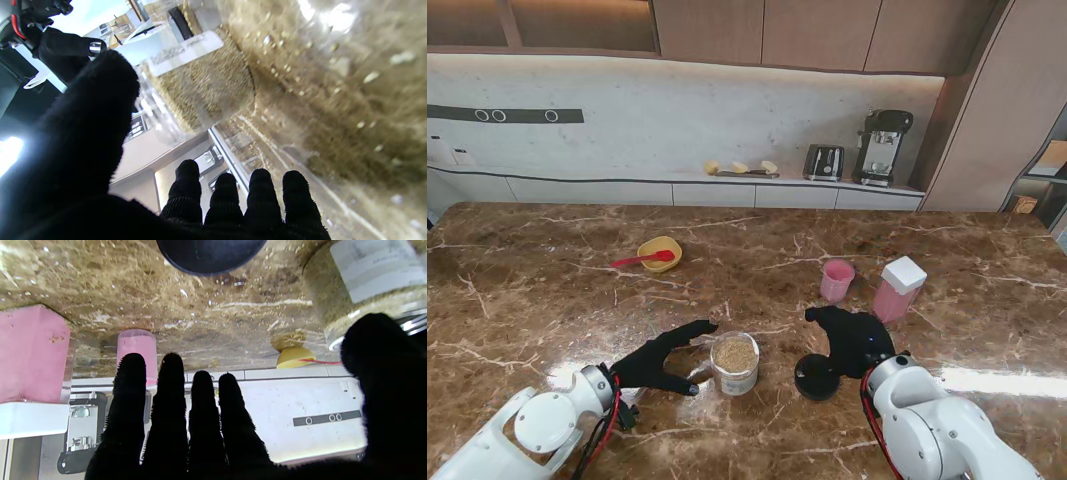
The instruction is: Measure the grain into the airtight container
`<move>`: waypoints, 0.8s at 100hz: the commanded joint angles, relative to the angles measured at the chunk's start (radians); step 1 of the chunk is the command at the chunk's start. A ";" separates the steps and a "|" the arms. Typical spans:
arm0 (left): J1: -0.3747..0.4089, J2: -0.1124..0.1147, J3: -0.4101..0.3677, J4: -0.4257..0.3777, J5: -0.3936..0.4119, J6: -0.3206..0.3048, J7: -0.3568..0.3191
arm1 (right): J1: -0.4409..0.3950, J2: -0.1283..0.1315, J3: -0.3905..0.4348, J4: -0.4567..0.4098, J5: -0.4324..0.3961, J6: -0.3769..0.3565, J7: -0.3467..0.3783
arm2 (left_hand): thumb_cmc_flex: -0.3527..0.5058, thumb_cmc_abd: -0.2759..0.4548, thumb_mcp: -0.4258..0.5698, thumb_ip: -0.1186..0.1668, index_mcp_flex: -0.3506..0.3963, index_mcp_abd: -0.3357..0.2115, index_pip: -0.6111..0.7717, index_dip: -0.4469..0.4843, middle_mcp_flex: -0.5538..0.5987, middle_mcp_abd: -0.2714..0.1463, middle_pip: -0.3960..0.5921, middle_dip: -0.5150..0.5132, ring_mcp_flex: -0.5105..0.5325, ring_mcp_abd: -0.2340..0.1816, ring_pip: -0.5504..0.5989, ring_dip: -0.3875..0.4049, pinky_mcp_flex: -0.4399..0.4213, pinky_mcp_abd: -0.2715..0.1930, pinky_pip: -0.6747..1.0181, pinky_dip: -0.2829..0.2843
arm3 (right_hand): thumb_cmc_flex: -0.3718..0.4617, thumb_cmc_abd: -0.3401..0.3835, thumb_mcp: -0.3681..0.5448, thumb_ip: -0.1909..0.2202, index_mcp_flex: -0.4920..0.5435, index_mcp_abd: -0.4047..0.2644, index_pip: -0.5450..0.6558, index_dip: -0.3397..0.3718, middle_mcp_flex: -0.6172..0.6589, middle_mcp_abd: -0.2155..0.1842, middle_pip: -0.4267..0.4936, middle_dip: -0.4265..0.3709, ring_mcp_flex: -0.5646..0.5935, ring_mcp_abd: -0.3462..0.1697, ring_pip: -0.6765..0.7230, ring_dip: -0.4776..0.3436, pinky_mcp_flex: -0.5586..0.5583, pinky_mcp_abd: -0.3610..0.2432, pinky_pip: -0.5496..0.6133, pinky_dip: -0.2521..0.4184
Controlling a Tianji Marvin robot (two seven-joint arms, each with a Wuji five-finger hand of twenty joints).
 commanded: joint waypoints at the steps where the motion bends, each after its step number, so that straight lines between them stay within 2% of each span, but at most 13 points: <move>1: 0.005 -0.003 0.012 0.017 0.009 -0.002 0.005 | -0.015 0.003 -0.013 0.012 -0.001 0.017 0.053 | -0.027 -0.039 0.024 -0.029 -0.046 -0.023 -0.286 -0.029 -0.038 -0.034 -0.039 0.040 -0.057 -0.058 -0.020 -0.005 -0.011 -0.060 -0.049 0.028 | -0.013 -0.015 0.002 0.038 -0.046 0.022 -0.009 0.021 -0.040 0.011 0.004 0.021 -0.029 0.018 0.000 0.033 -0.013 0.009 -0.014 -0.008; 21: -0.015 -0.012 0.051 0.059 0.006 -0.012 0.034 | -0.022 0.012 -0.043 0.011 -0.034 0.035 0.110 | -0.029 -0.038 0.022 -0.031 -0.049 0.012 -0.299 -0.088 -0.045 -0.031 -0.055 0.060 -0.060 -0.056 -0.020 -0.004 -0.011 -0.063 -0.061 0.050 | -0.025 -0.012 0.000 0.041 -0.100 0.031 -0.022 0.041 -0.094 0.017 -0.006 0.022 -0.057 0.027 -0.009 0.032 -0.025 0.013 -0.026 0.000; 33: -0.029 -0.018 0.074 0.078 -0.003 -0.018 0.050 | -0.022 0.015 -0.065 0.015 -0.055 0.045 0.125 | -0.033 -0.043 0.022 -0.032 -0.050 0.011 -0.301 -0.107 -0.047 -0.032 -0.059 0.061 -0.063 -0.057 -0.021 -0.004 -0.014 -0.063 -0.066 0.054 | -0.041 -0.009 0.002 0.038 -0.148 0.038 -0.033 0.069 -0.143 0.021 -0.007 0.028 -0.077 0.032 -0.013 0.034 -0.032 0.018 -0.034 0.016; 49: -0.046 -0.027 0.102 0.098 -0.003 -0.024 0.077 | -0.018 0.017 -0.096 0.031 -0.085 0.059 0.125 | -0.042 -0.049 0.020 -0.036 -0.048 0.014 -0.304 -0.123 -0.047 -0.026 -0.063 0.057 -0.068 -0.051 -0.021 -0.003 -0.017 -0.059 -0.075 0.058 | -0.057 -0.006 0.004 0.031 -0.224 0.046 -0.054 0.100 -0.213 0.029 -0.006 0.035 -0.107 0.037 -0.017 0.034 -0.039 0.026 -0.044 0.030; 59: -0.055 -0.033 0.117 0.105 0.003 -0.014 0.097 | -0.015 0.017 -0.113 0.045 -0.099 0.069 0.117 | -0.052 -0.049 0.019 -0.039 -0.049 0.041 -0.304 -0.126 -0.048 -0.025 -0.065 0.053 -0.070 -0.052 -0.022 -0.003 -0.018 -0.055 -0.078 0.063 | -0.063 -0.004 0.002 0.028 -0.260 0.049 -0.061 0.112 -0.245 0.033 -0.003 0.038 -0.123 0.039 -0.017 0.035 -0.042 0.031 -0.046 0.034; 80: -0.083 -0.046 0.149 0.123 0.008 0.012 0.131 | -0.008 0.018 -0.135 0.067 -0.092 0.096 0.111 | -0.075 -0.057 0.023 -0.045 -0.049 0.074 -0.303 -0.128 -0.048 -0.016 -0.064 0.050 -0.075 -0.036 -0.021 -0.004 -0.022 -0.025 -0.082 0.078 | -0.058 -0.003 -0.002 0.024 -0.281 0.047 -0.096 0.126 -0.289 0.044 -0.012 0.027 -0.162 0.044 -0.015 0.034 -0.050 0.028 -0.046 0.051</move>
